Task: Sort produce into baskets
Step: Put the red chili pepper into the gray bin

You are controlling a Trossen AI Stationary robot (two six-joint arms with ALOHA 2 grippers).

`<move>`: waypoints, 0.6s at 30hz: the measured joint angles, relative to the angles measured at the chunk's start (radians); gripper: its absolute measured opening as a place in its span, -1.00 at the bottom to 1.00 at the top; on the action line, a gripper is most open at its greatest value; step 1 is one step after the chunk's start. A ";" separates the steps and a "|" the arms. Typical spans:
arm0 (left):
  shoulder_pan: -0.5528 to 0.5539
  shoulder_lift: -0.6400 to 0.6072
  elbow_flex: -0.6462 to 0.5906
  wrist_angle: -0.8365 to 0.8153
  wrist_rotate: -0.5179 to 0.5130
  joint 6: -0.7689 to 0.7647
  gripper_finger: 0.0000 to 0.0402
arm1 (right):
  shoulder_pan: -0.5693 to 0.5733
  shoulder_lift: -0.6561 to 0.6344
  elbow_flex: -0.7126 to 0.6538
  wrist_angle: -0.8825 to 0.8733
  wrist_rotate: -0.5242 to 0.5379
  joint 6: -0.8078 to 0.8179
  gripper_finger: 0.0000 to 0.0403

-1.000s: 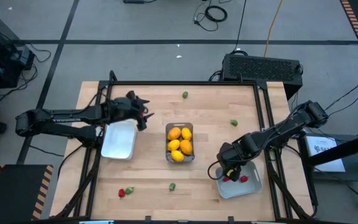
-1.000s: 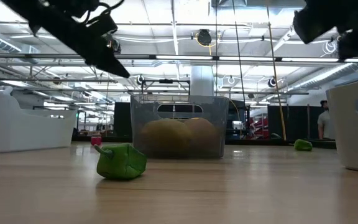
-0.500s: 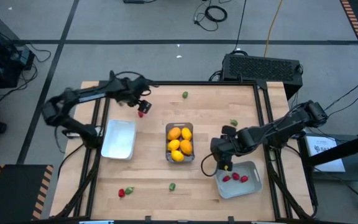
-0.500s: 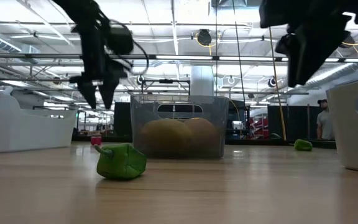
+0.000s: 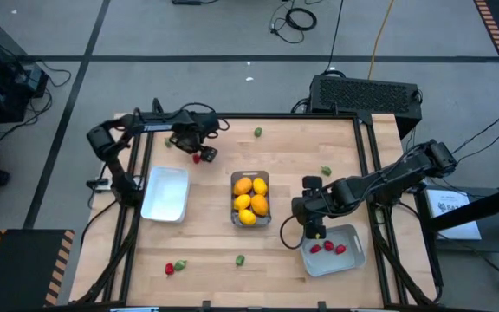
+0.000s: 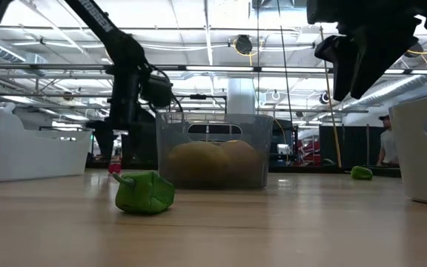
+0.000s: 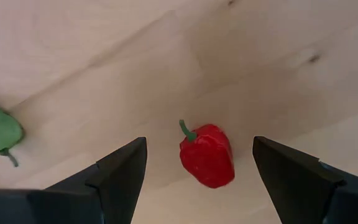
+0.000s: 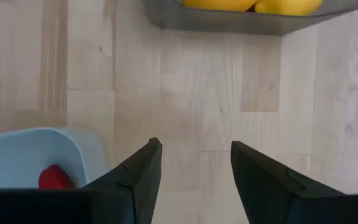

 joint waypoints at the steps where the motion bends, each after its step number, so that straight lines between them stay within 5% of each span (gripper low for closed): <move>1: -0.001 0.010 0.000 -0.001 0.000 0.000 0.50 | 0.000 0.000 0.000 0.003 0.001 -0.010 -0.09; 18: -0.003 0.068 0.004 0.014 0.033 0.050 0.37 | 0.000 0.000 0.000 0.052 0.003 -0.067 -0.09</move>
